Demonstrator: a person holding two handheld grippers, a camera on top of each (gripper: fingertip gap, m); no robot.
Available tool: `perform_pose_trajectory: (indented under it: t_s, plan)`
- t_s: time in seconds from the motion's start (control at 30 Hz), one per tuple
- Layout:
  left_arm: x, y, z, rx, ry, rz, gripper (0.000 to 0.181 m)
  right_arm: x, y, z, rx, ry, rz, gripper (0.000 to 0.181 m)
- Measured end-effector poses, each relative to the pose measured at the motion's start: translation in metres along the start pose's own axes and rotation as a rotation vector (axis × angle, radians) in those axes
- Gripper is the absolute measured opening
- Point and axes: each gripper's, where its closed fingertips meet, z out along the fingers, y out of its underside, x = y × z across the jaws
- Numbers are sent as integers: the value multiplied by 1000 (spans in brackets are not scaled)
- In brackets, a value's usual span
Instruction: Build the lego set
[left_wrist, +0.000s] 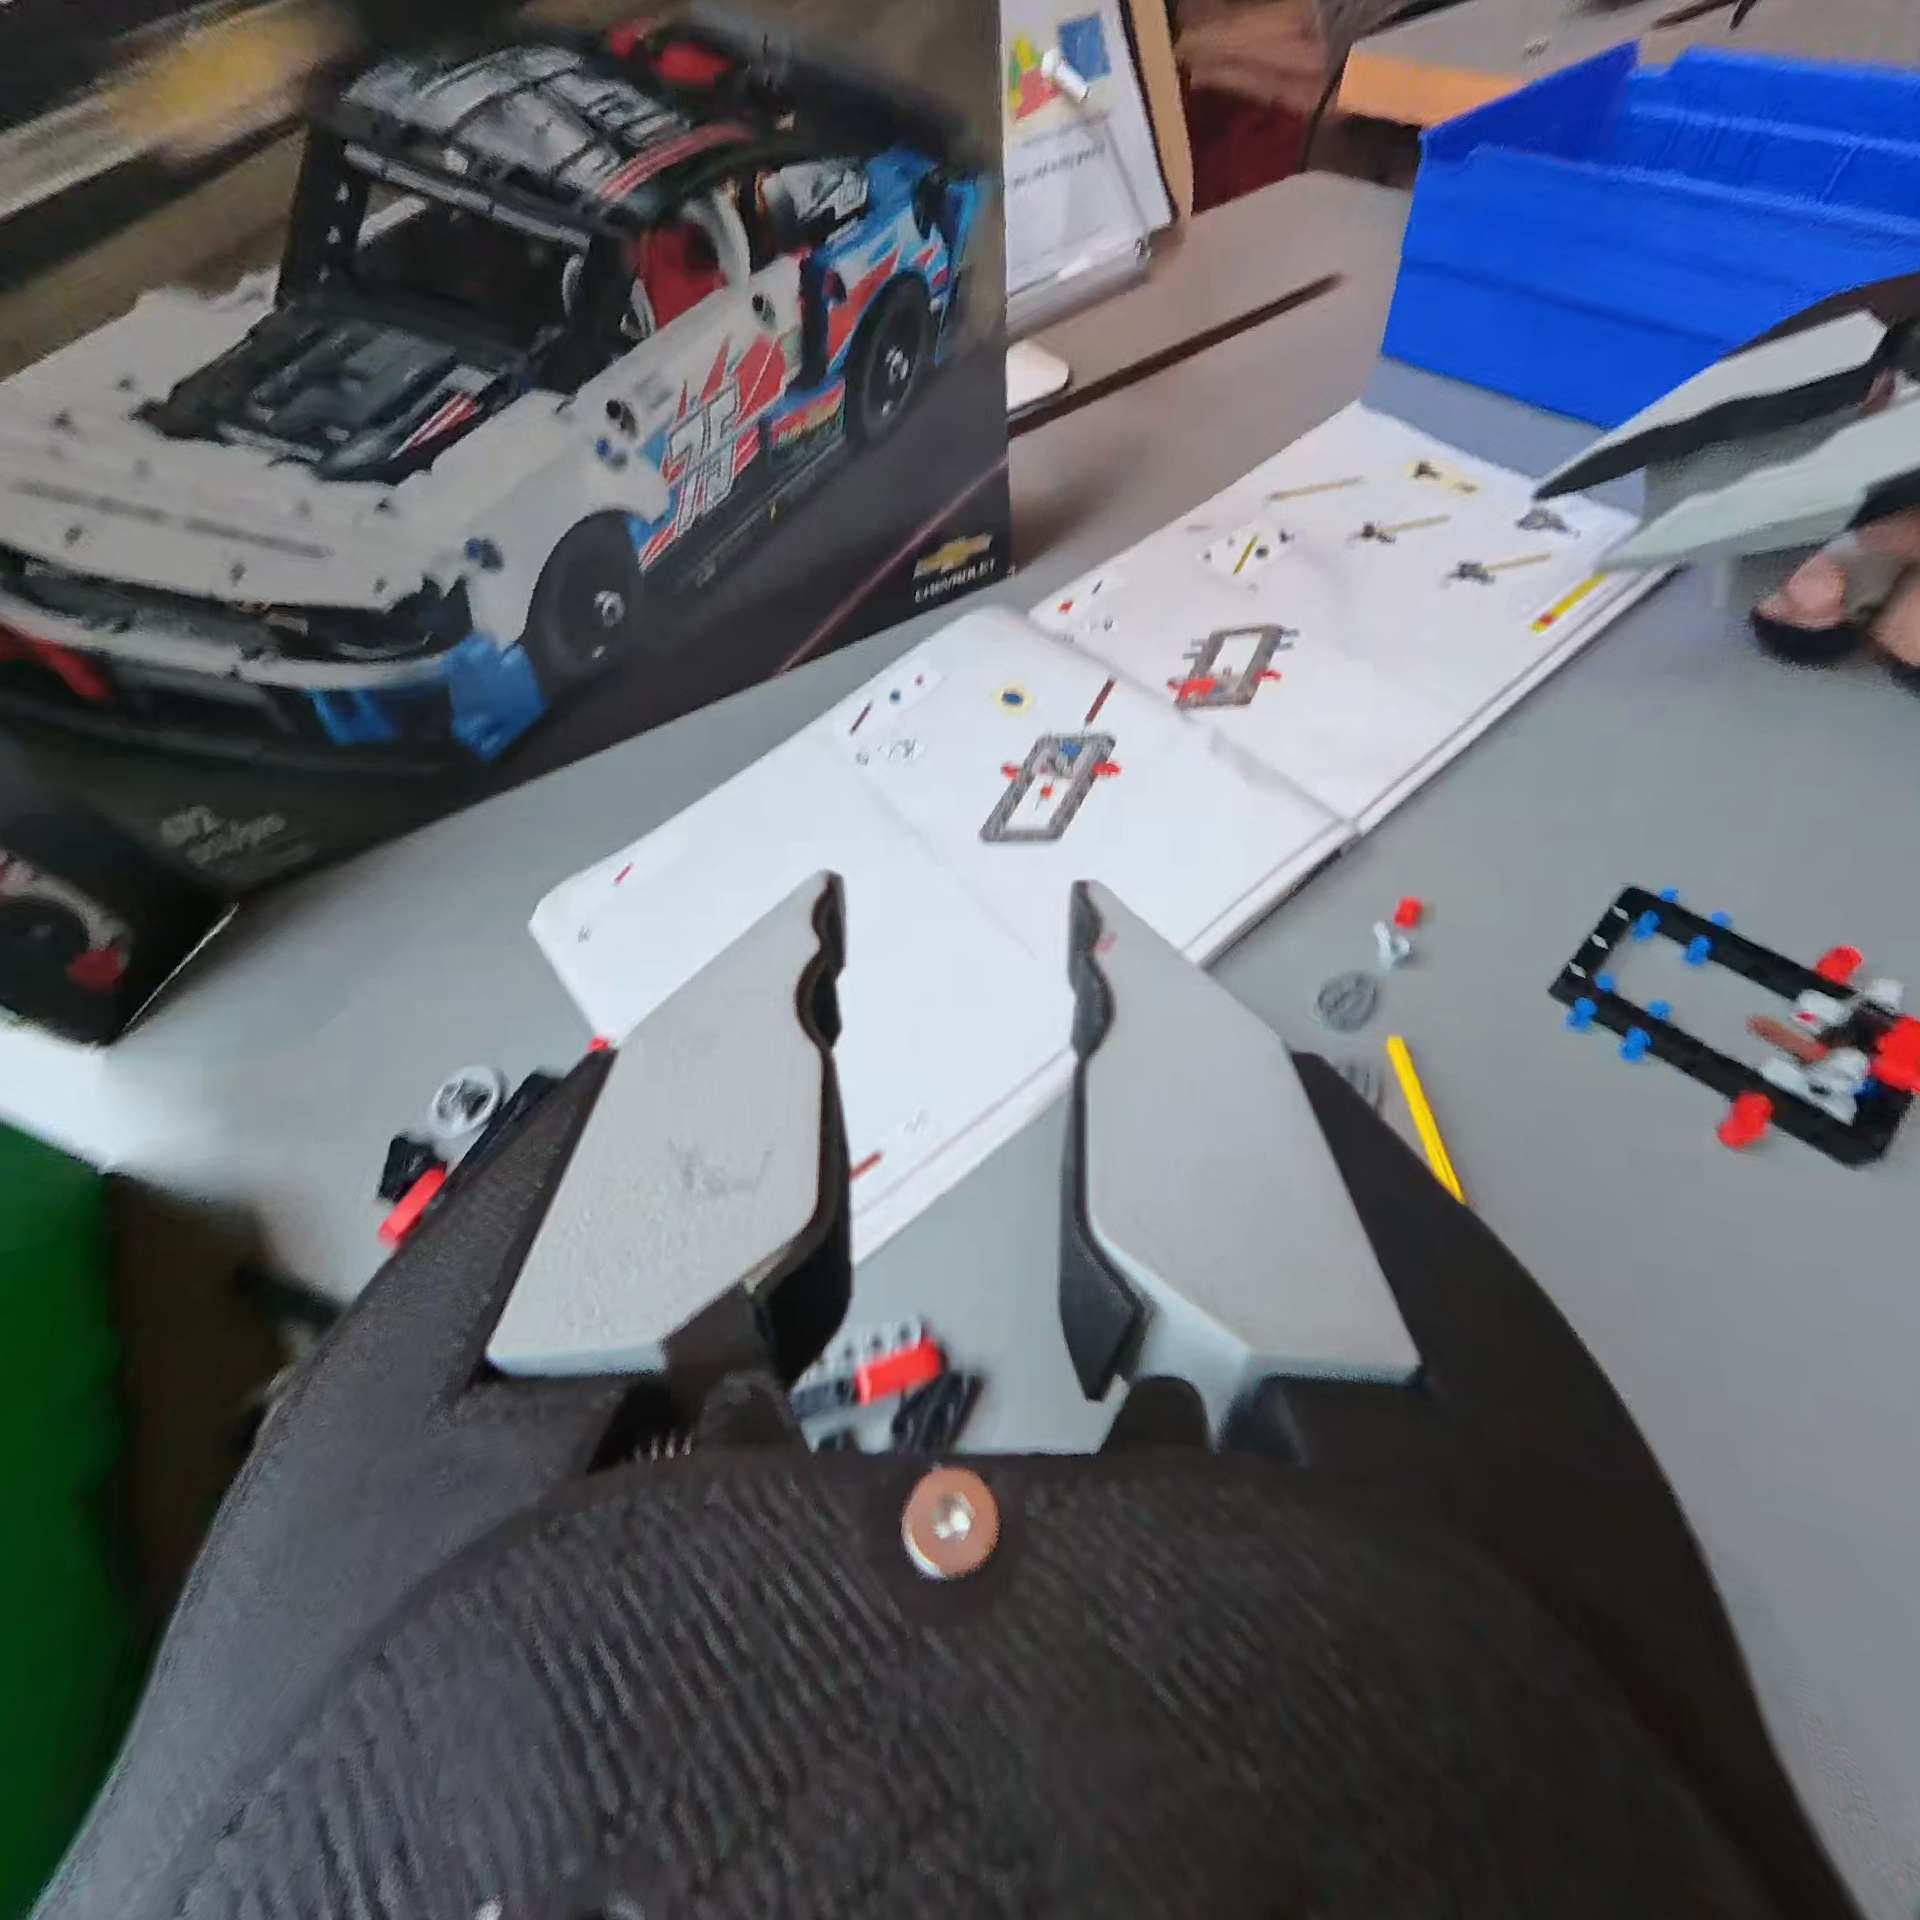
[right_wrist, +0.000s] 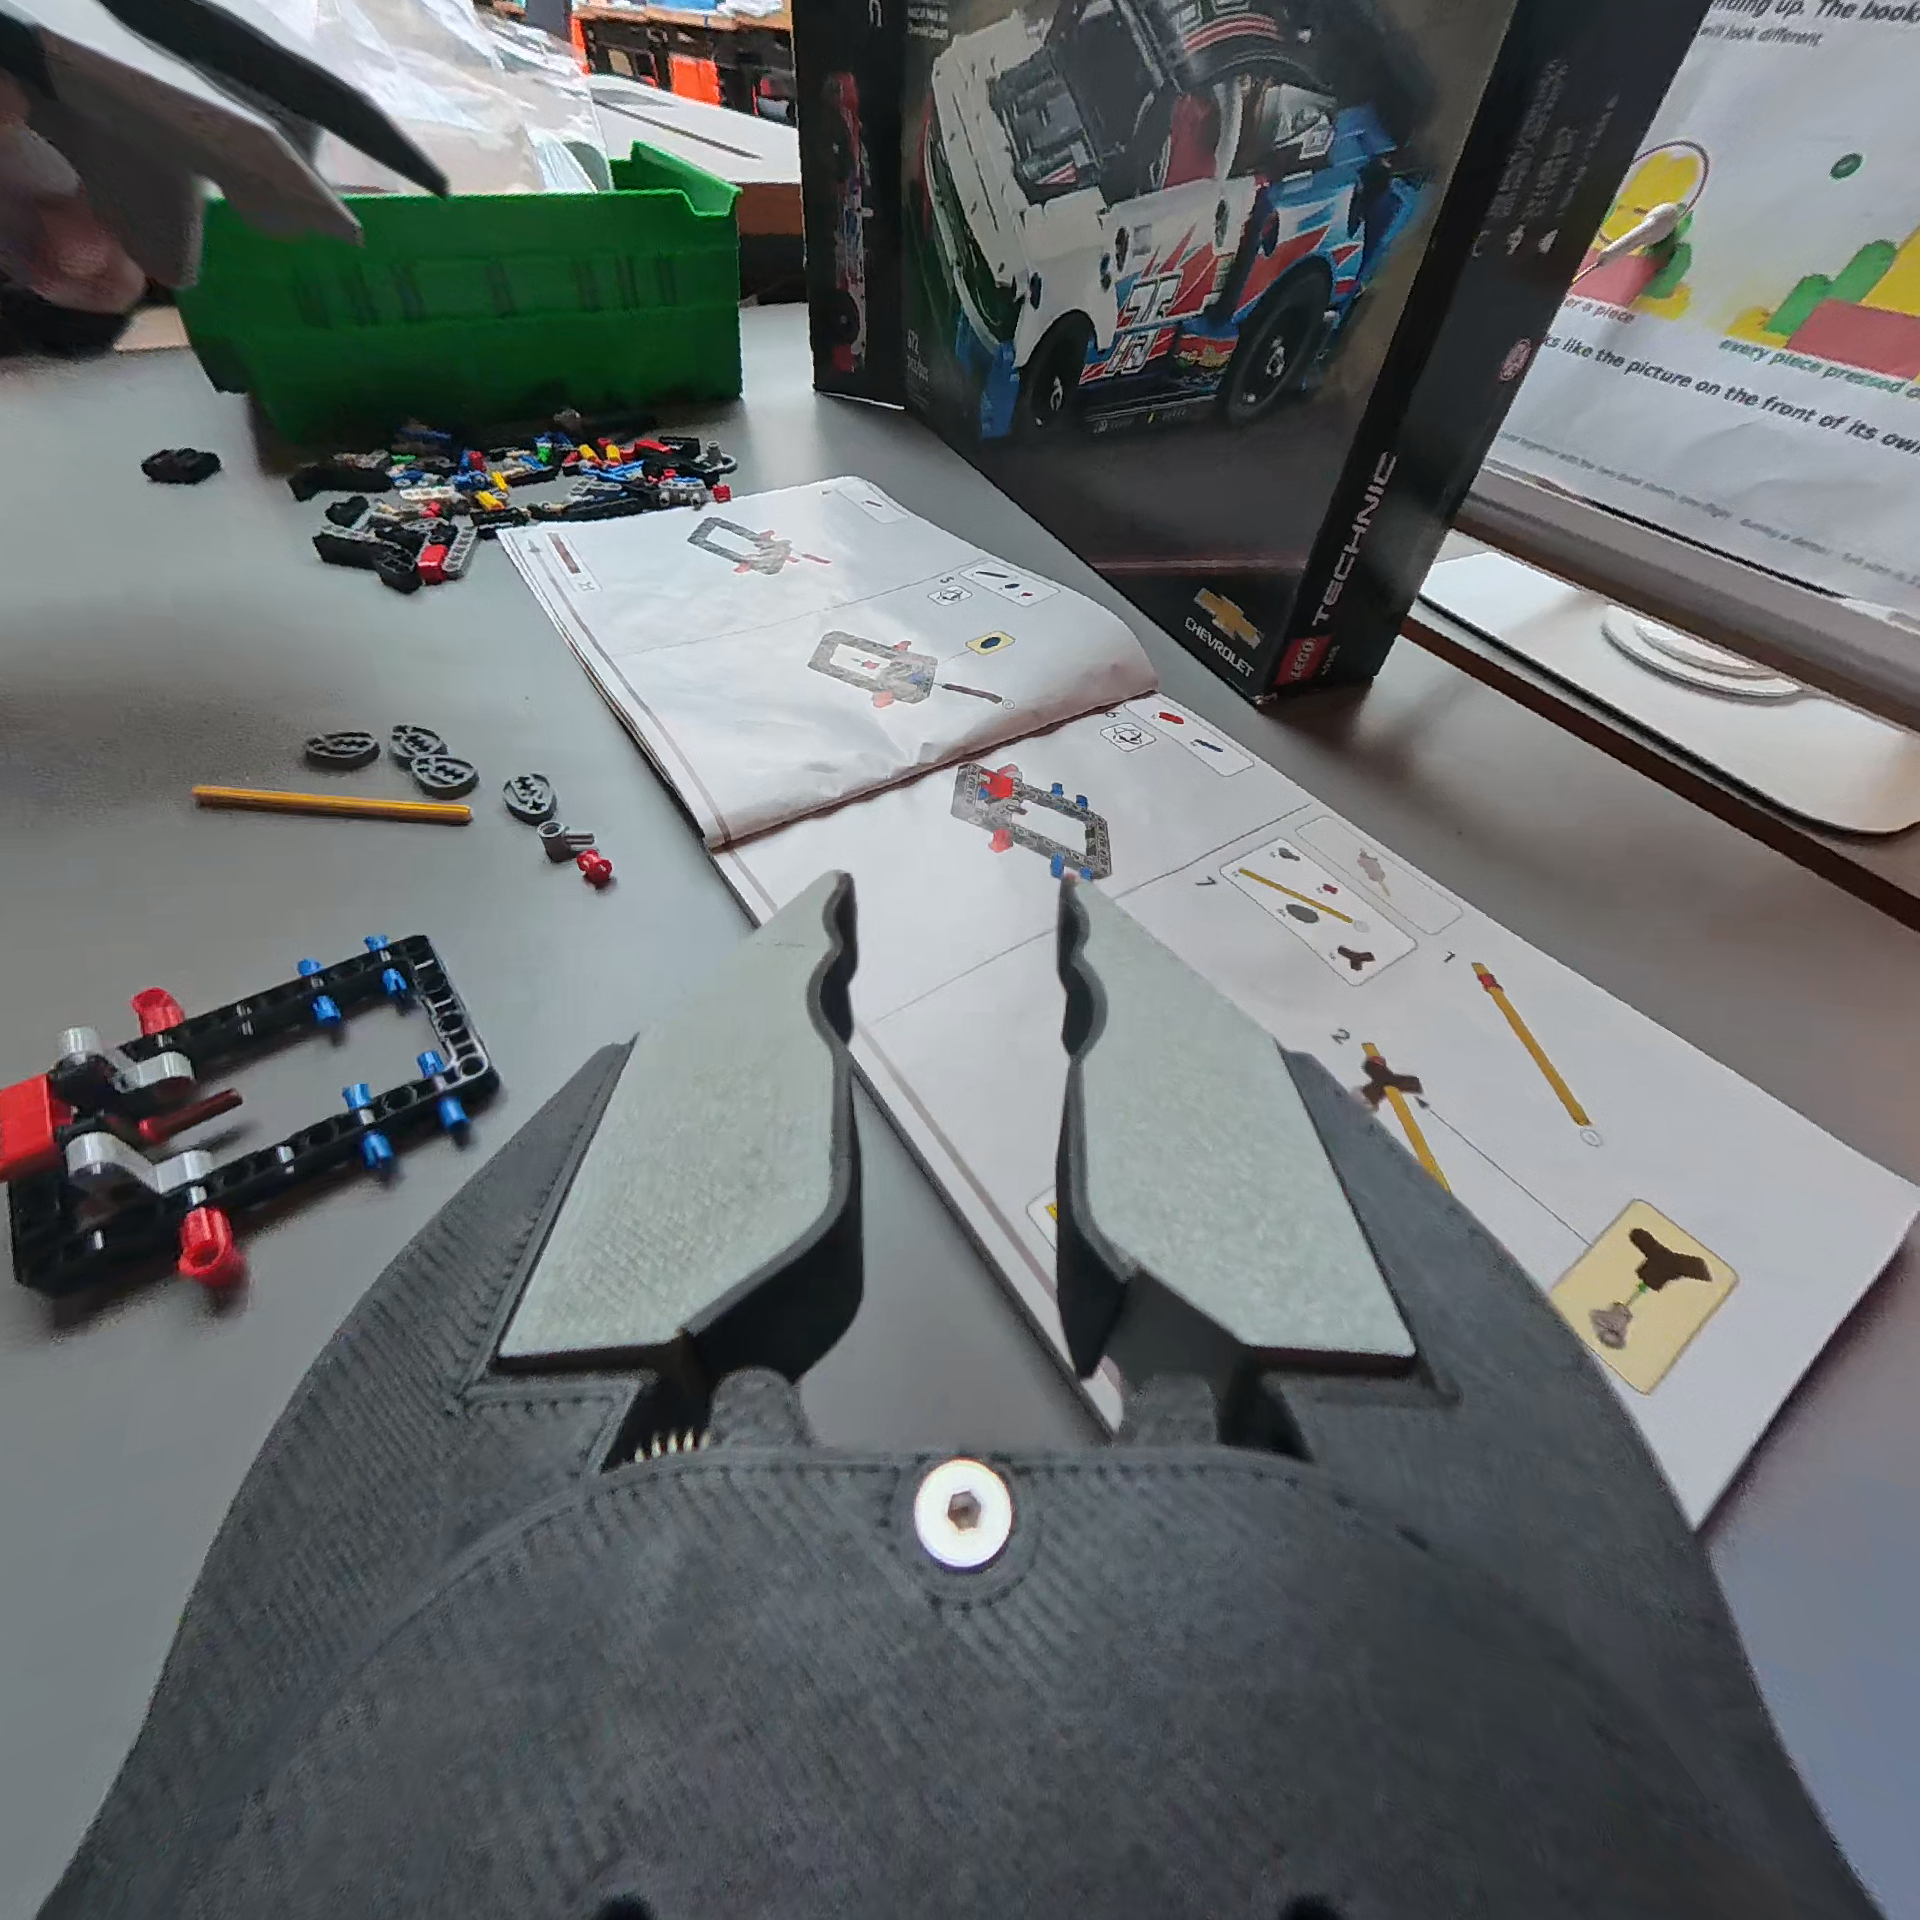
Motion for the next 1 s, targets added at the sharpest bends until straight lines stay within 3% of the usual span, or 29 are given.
perform_pose_trajectory:
  t_s: [0.17,0.3,0.37,0.43,0.53,0.83,1.0]
  plan:
    - [22,-9,69,47,108,-47,40,-4,3,16,-27,10,-26,42]
    - [28,-9,89,79,105,3,28,-1,-2,13,8,13,-20,42]
    - [32,-7,97,75,143,-5,31,5,-5,14,29,25,-8,43]
    - [34,-6,98,45,173,-42,42,8,-8,16,44,20,8,46]
    - [35,-19,93,133,158,-46,34,10,-14,21,76,4,25,52]
    - [53,-14,99,135,201,-18,53,13,-38,16,197,-71,97,55]
    - [42,-11,97,144,147,26,55,39,-54,-4,296,83,83,50]
